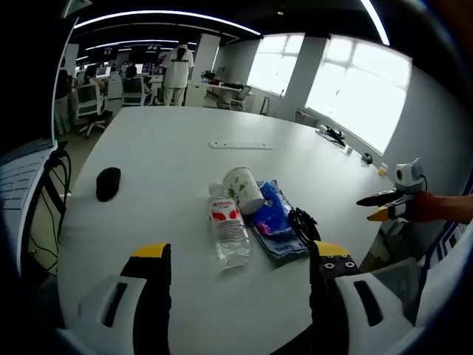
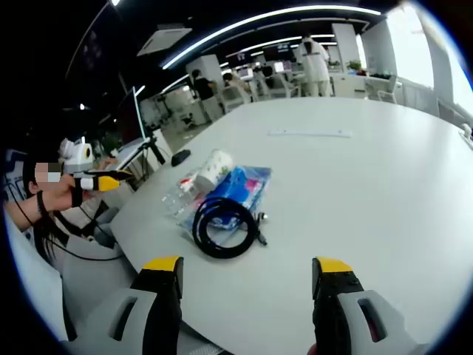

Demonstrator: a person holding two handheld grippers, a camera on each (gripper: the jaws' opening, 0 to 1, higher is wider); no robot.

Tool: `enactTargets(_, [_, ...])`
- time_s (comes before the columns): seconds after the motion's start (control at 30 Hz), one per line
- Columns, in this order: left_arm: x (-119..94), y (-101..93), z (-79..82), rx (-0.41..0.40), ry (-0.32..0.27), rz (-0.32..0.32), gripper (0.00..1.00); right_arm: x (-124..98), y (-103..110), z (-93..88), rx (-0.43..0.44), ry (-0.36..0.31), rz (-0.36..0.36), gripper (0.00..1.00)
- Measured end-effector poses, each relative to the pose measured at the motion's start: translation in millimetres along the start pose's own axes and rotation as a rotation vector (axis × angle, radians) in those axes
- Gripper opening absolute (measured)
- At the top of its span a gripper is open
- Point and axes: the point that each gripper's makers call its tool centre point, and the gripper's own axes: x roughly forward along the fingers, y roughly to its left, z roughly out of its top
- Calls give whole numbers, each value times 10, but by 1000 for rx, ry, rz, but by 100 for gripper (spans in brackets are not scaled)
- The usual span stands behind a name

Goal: Arrange the tabletop items into an orderly group along one side of the table until the central work area is clear of visible clutter.

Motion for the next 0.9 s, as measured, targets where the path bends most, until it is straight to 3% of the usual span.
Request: enactTargets(0.9, [-42,64,44,2,-13,14,78,10,22,53,-16,-3,10,72])
